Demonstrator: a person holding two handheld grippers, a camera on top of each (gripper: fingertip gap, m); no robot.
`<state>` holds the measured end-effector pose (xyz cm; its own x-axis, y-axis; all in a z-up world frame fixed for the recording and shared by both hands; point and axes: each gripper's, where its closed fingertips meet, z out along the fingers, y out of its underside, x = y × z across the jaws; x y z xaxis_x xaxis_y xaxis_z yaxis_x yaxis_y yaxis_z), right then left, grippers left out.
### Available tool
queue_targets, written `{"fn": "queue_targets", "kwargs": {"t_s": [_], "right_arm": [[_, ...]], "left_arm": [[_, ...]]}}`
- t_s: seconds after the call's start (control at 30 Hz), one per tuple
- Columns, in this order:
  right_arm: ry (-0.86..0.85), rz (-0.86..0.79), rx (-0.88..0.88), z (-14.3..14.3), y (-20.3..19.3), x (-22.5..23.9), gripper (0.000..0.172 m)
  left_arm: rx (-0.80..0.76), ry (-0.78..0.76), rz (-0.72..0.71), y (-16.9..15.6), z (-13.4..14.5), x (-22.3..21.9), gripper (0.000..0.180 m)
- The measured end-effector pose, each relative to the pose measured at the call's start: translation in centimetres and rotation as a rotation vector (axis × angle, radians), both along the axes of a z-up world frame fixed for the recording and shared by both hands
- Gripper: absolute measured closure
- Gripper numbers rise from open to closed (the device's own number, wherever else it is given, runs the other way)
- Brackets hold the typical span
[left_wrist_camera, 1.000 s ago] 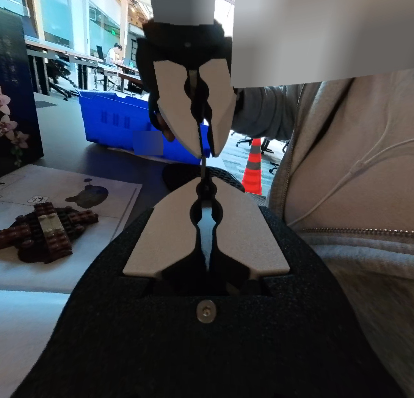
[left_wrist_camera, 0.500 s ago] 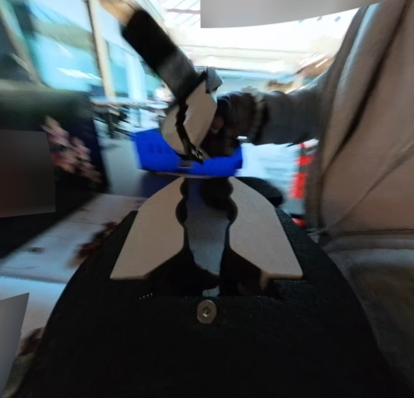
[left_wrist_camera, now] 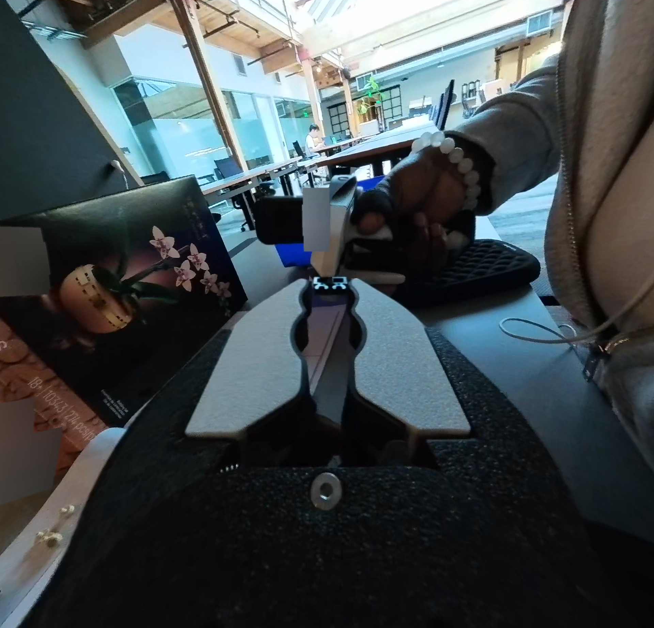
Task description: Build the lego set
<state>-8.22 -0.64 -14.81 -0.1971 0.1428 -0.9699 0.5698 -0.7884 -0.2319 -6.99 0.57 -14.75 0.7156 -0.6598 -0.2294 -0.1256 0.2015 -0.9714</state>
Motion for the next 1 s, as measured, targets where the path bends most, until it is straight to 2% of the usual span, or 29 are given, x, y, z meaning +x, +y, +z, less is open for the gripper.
{"fn": "queue_targets", "kwargs": {"t_s": [0.17,0.27,0.33,0.4,0.47,0.53,0.57,0.6,0.63,0.67,0.77,0.87,0.93,1.0], "right_arm": [[0.034,0.010,0.013,0.2,-0.2,0.0,0.171],[0.115,0.062,0.118,1.4,-0.2,0.0,0.155],[0.178,0.073,0.327,1.9,0.3,-0.3,0.149],[0.243,0.084,0.630,1.9,1.3,-1.1,0.142],[0.262,0.109,0.931,1.2,2.6,-2.7,0.117],[0.302,0.113,1.193,1.0,3.8,-4.9,0.108],[0.309,0.101,1.313,1.0,4.7,-6.3,0.113],[0.291,0.084,1.427,0.8,5.8,-7.8,0.128],[0.279,0.085,1.509,0.7,6.5,-9.3,0.142],[0.282,0.106,1.552,0.6,6.6,-10.8,0.147],[0.121,0.239,1.569,-2.7,7.4,-15.2,0.147],[0.045,0.413,1.547,-7.0,7.1,-18.2,0.158],[0.002,0.514,1.612,-9.4,7.5,-19.2,0.160],[-0.026,0.581,1.704,-10.7,8.1,-19.9,0.157]], "left_arm": [[-0.002,-0.012,-0.013,-0.1,0.1,0.0,0.165],[-0.016,-0.077,-0.012,-0.3,0.6,-0.6,0.165],[-0.030,-0.122,0.013,-0.5,0.9,-1.6,0.165],[-0.047,-0.147,0.062,-0.6,0.9,-2.9,0.165],[-0.048,-0.195,0.086,-0.8,1.4,-3.9,0.165],[-0.070,-0.214,0.114,-0.9,1.3,-4.6,0.165],[-0.073,-0.215,0.124,-1.1,1.3,-4.9,0.165],[-0.071,-0.223,0.125,-1.4,1.4,-4.9,0.165],[-0.067,-0.237,0.120,-1.6,1.5,-4.9,0.165],[-0.066,-0.247,0.114,-1.9,1.6,-4.9,0.165],[-0.062,-0.249,0.112,-2.0,1.4,-4.8,0.165],[-0.067,-0.262,0.106,-2.0,1.4,-4.9,0.165],[-0.061,-0.271,0.103,-2.1,1.5,-5.0,0.165],[-0.061,-0.280,0.105,-2.1,1.5,-5.1,0.165]]}}
